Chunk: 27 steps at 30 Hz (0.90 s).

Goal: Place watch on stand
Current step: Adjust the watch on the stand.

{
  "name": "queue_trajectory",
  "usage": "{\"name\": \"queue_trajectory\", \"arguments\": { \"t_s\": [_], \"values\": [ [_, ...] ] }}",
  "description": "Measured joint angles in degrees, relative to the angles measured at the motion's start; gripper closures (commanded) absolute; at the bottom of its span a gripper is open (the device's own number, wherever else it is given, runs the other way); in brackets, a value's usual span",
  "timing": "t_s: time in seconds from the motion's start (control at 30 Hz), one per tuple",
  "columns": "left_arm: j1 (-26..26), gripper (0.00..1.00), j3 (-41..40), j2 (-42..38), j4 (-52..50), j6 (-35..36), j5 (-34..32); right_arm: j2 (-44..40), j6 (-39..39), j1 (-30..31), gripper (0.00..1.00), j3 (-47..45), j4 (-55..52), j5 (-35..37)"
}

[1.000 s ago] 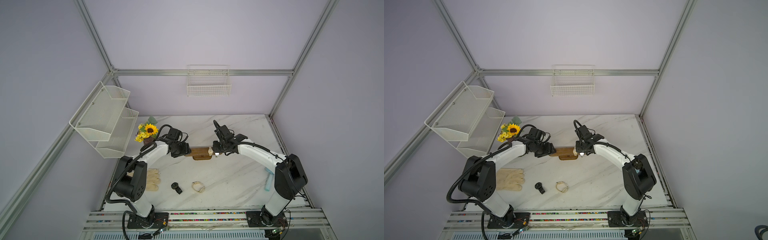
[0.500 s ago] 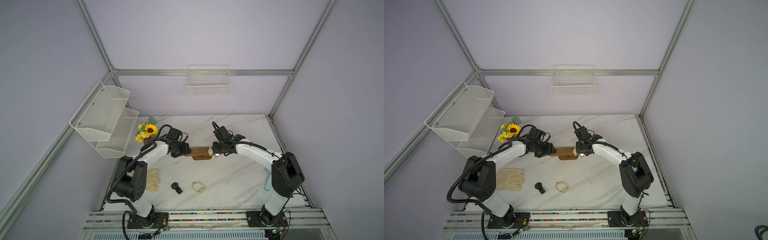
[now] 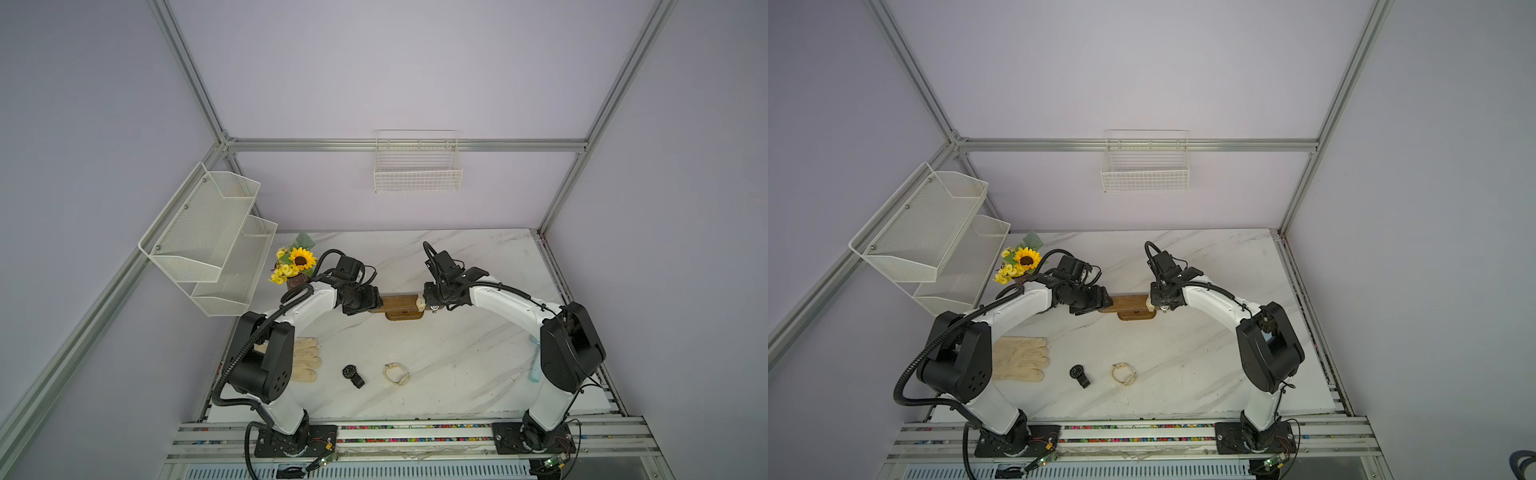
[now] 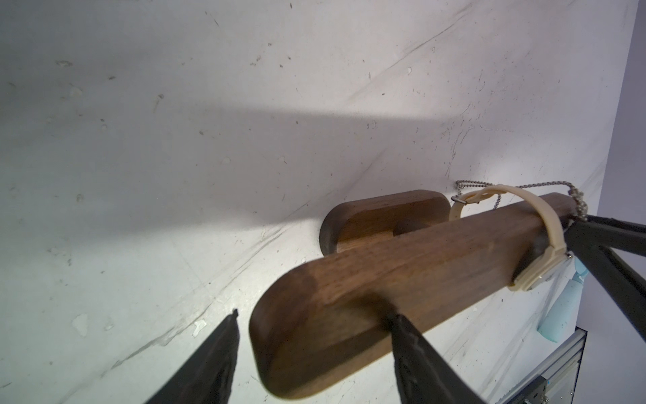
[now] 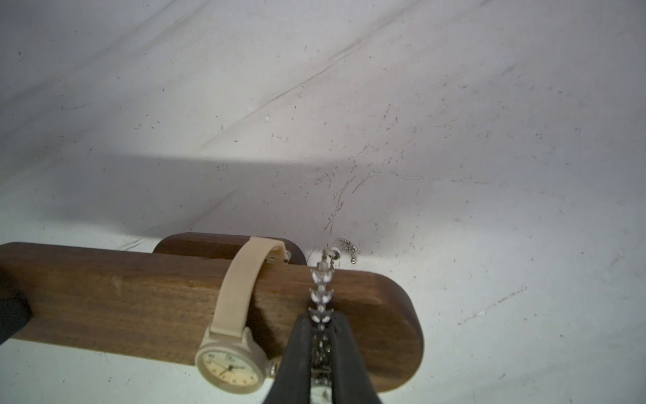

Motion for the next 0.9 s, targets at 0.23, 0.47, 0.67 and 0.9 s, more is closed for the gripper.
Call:
{"name": "queue_trajectory", "arguments": {
  "t_s": [0.23, 0.47, 0.67, 0.9],
  "values": [
    [0.0, 0.32, 0.0, 0.2, 0.22, 0.07, 0.31, 0.0, -0.17, 0.0, 0.91, 1.73, -0.37, 0.02],
    [0.02, 0.32, 0.0, 0.42, 0.63, 0.2, 0.83, 1.44, -0.7, 0.0, 0.91, 3.89, -0.37, 0.13],
    [0.02, 0.32, 0.0, 0.44, 0.76, 0.2, 0.81, 2.84, -1.09, 0.0, 0.91, 4.11, -0.37, 0.26],
    [0.04, 0.32, 0.0, 0.44, 0.81, 0.22, 0.81, 2.97, -1.6, -0.35, 0.92, 4.11, -0.35, 0.24]
  ]
}}
